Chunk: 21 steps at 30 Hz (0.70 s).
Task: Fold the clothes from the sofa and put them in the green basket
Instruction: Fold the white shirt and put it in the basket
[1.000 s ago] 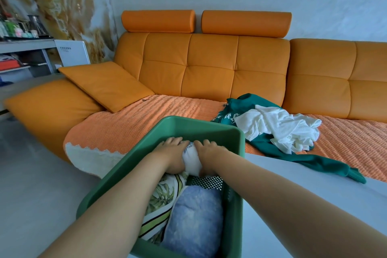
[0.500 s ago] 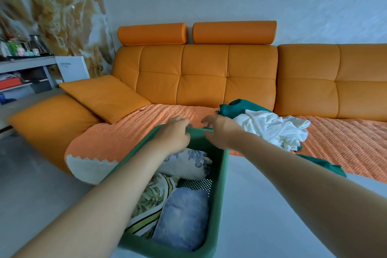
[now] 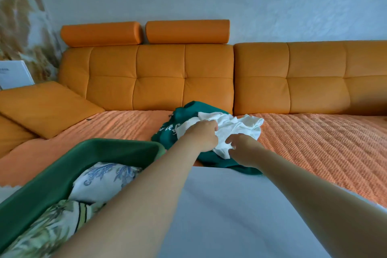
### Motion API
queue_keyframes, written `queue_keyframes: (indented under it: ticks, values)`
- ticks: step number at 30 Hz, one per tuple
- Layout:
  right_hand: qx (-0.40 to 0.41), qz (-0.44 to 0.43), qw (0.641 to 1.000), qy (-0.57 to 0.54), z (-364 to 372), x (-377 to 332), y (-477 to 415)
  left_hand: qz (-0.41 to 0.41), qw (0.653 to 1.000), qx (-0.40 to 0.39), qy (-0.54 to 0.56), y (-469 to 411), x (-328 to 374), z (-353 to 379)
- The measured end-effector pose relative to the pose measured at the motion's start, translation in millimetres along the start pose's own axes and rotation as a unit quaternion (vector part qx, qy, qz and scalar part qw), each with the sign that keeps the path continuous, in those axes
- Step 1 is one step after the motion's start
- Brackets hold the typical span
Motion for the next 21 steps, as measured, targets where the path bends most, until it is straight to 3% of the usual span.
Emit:
queue_keyframes:
  ticks: [8, 13, 18, 21]
  values:
    - [0.027, 0.011, 1.000, 0.006, 57.1, 33.4, -76.6, -0.041, 0.996, -0.021, -0.074, -79.7, -47.6, 76.9]
    - [-0.003, -0.016, 0.994, 0.111, 80.6, 26.0, -114.6, -0.045, 0.967, -0.049, -0.246, -110.0, -70.9, 91.5]
    - [0.049, 0.002, 0.994, 0.093, 93.0, 25.2, -132.2, 0.010, 0.957, 0.058, -0.285, -128.1, -64.0, 89.9]
    - [0.109, 0.001, 0.994, 0.009, 83.3, 32.1, -132.3, 0.051, 0.971, 0.097, -0.213, -126.8, -57.1, 84.1]
Point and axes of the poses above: each hand's wrist, its own y-axis away from the middle knuckle, its own z-axis out of the palm, x = y × z, the point moved 1 cm from there along -y, towards the middle knuckle, and after that the axes turned 12 degrees about y, right-handed, at the moved point
